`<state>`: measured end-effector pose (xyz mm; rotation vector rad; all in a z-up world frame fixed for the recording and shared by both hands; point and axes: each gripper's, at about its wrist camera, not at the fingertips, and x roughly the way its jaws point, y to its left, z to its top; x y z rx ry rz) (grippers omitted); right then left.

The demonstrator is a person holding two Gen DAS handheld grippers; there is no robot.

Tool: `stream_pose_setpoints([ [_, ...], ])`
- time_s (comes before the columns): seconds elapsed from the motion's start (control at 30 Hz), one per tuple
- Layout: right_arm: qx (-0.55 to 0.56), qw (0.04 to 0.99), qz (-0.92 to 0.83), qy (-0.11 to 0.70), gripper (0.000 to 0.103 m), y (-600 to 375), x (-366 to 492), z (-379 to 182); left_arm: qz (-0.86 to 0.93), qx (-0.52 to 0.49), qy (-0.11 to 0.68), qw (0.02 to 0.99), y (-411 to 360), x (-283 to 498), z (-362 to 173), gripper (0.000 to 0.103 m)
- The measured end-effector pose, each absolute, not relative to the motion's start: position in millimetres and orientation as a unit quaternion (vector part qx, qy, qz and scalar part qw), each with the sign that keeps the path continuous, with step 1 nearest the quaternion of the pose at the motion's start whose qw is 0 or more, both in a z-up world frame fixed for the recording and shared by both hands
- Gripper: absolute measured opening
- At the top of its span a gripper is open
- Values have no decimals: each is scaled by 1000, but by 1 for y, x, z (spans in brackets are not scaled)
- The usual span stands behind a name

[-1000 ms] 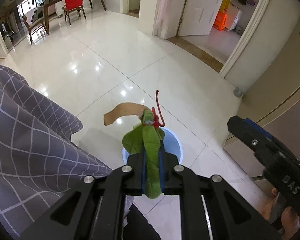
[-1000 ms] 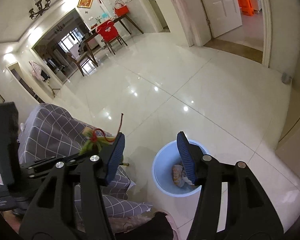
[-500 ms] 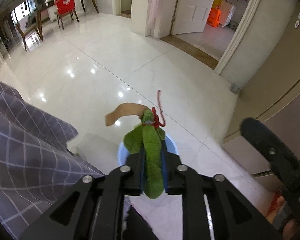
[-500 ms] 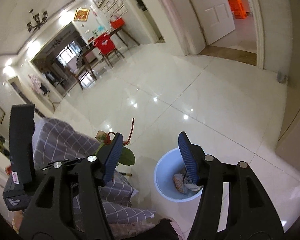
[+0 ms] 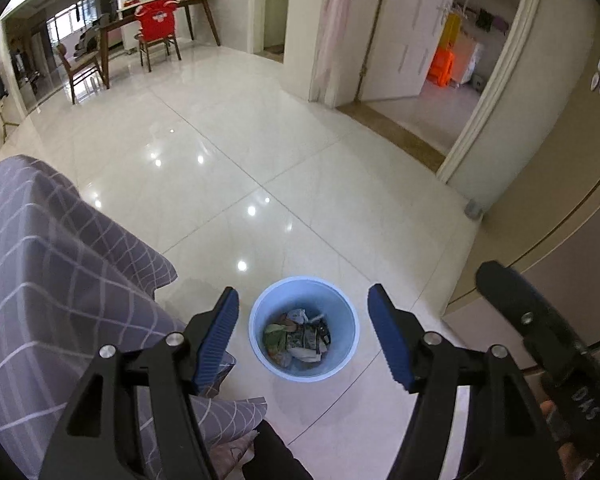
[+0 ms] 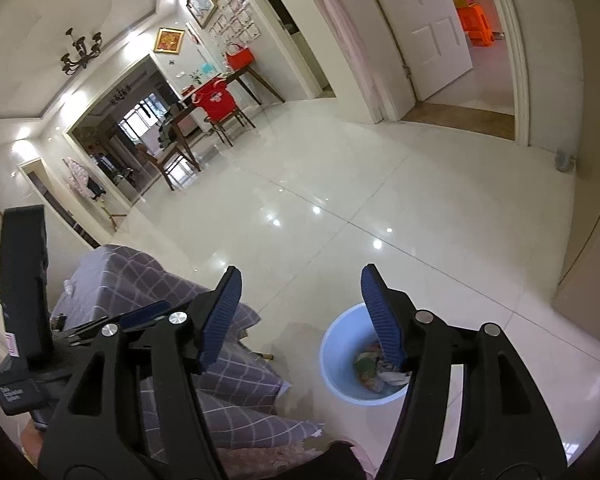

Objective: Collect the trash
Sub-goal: 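Open the right tool over the bucket while the left releases the leaves into it, then move both open tools back down to the trash on the table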

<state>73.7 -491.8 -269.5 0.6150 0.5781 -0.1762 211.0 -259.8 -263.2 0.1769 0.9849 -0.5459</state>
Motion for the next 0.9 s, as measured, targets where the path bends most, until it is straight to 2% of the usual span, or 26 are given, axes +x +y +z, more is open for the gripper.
stream_pose_setpoints([
  [0.2,287,917,-60,270,71,-461,72,-241,-247,61,426,868,-221,193,-218,66],
  [0.5,244,932,13,266,75,-377,91,-198,-200,22,398,895,-124,186,-173,67],
  [0.9,137,929,118,322,76,-219,160,-180,-101,11,388,916,41,213,-167,69],
])
